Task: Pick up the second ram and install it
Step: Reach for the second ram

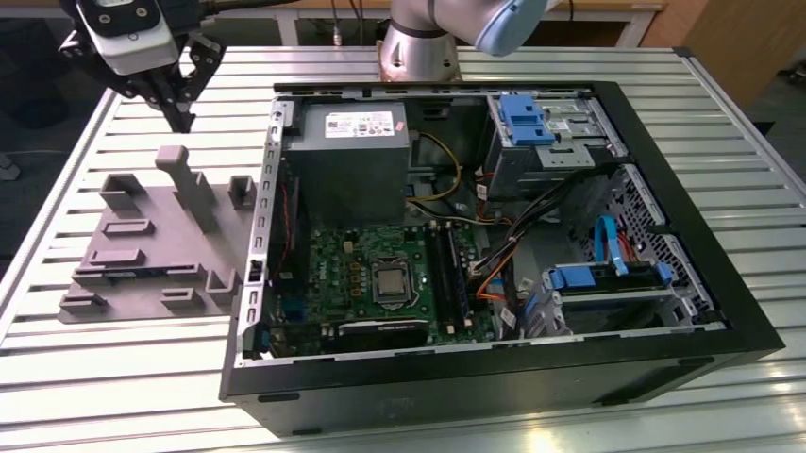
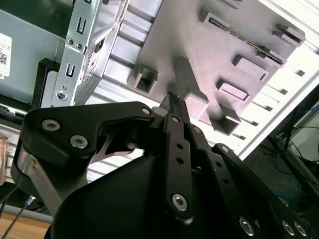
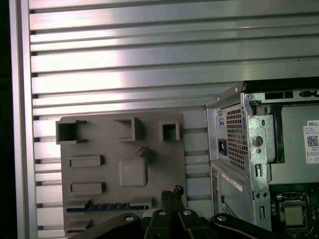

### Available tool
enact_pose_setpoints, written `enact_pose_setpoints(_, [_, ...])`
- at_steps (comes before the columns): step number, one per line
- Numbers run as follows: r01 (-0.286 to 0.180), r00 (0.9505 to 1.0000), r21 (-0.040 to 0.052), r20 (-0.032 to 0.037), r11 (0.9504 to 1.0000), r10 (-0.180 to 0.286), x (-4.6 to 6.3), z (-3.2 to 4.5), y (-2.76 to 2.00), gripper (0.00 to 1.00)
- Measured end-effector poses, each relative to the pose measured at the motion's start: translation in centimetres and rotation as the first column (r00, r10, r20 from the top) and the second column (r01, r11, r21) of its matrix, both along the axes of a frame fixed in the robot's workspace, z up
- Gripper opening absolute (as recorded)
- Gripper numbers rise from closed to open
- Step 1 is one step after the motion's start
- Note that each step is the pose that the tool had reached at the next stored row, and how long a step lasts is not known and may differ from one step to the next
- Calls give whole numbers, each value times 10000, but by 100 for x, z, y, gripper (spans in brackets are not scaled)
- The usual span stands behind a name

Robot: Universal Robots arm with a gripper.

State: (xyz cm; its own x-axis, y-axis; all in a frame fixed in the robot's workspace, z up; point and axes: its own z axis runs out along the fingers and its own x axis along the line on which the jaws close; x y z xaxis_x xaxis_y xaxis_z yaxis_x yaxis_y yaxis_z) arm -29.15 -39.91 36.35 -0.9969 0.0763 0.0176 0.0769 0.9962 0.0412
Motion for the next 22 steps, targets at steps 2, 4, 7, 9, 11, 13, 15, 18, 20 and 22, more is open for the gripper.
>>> enact_pose_setpoints(2, [0,10000,0,-2,10000,0,-16,-3,0,13])
enact_pose_setpoints(4, [0,10000,0,-6,10000,0,-31,-5,-1,13])
enact_pose_setpoints(7, [0,10000,0,-10,10000,0,-54,-9,-1,13])
enact_pose_setpoints(9, [0,10000,0,-12,10000,0,-70,-12,-1,13])
enact_pose_setpoints(11, [0,10000,-1,-15,10000,0,-85,-14,-1,13])
enact_pose_setpoints(13, [0,10000,0,-16,10000,0,-100,-17,-2,13])
enact_pose_setpoints(15, [-1,10000,0,-19,10000,1,-116,-20,-2,13])
enact_pose_setpoints(18, [0,10000,0,-22,10000,0,-139,-23,-2,13])
enact_pose_setpoints(20, [-1,10000,0,-23,10000,1,-157,-26,-3,13])
enact_pose_setpoints(22, [0,10000,-1,-24,10000,0,-176,-27,-3,13])
